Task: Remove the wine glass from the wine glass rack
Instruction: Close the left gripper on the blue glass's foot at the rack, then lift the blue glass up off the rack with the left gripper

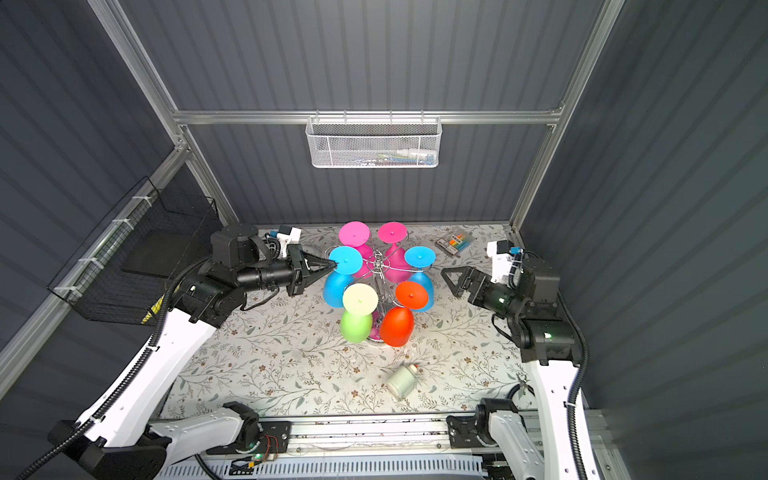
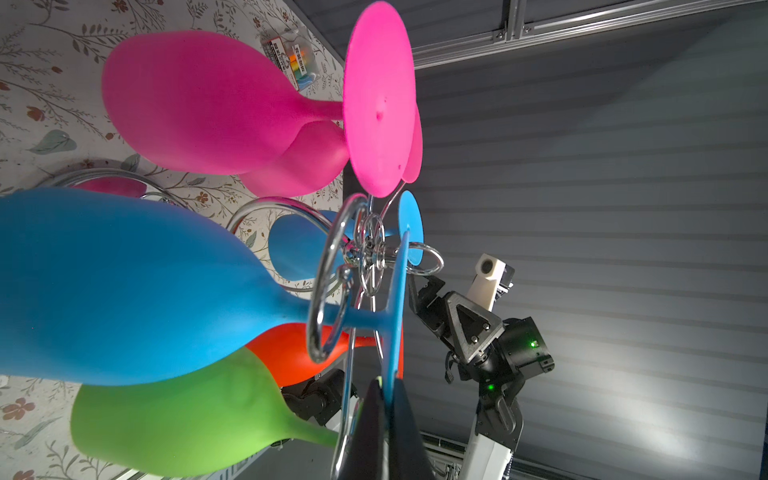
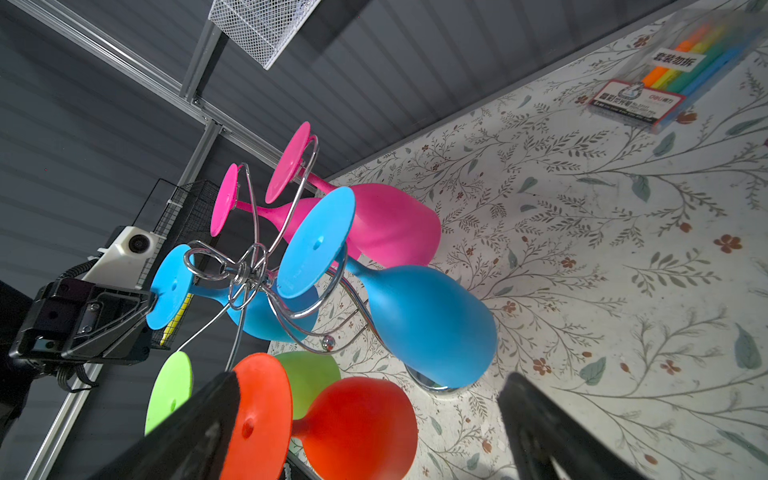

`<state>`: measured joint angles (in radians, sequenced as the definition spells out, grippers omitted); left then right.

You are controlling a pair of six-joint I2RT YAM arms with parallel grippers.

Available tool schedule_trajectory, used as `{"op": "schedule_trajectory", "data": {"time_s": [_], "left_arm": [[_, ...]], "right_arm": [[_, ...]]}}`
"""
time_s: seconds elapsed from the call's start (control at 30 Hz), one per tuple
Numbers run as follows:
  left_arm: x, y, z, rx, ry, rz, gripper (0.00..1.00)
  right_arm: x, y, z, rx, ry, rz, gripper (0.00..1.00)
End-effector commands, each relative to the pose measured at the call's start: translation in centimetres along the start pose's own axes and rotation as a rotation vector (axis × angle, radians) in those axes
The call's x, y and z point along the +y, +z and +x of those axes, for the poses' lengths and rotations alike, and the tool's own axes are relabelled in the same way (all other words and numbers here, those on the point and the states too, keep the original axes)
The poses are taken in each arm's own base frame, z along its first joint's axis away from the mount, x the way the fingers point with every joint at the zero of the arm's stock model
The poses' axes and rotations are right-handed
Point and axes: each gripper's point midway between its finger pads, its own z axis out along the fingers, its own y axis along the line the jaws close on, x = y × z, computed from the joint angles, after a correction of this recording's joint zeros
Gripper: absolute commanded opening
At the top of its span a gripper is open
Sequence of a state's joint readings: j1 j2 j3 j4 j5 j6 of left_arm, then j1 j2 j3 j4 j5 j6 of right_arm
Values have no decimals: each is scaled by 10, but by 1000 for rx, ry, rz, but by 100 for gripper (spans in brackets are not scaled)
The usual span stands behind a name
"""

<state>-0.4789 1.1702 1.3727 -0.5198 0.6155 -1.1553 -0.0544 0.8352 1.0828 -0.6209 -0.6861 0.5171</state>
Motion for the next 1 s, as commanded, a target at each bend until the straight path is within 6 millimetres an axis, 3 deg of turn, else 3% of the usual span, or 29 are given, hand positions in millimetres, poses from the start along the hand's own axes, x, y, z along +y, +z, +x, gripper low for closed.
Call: {"op": "schedule_trajectory", "data": {"time_s": [0.0,0.23,0.57,0.67,0.83,0.97], "left_arm": [[-12,-7,11,38,28,28,0],[-2,-17,23,45,12,8,0],[7,-56,28,-97,49,-69,0],[7,-84,16,-273,83,-100,0],[-22,-134,-13,-591,215,-25,0],[-46,-146,-37,-723,398,-47,0]], "right_arm": [[9,-2,-5,-10,-16,-27,99],[10,-3,-4,-10,-19,-31,99],[16,-4,-7,-3,-24,-55,98],[20,-6,-9,-10,-33,-62,98],[31,-16,-17,-38,-61,-52,98],[40,-25,-27,-91,-80,-54,98]]}}
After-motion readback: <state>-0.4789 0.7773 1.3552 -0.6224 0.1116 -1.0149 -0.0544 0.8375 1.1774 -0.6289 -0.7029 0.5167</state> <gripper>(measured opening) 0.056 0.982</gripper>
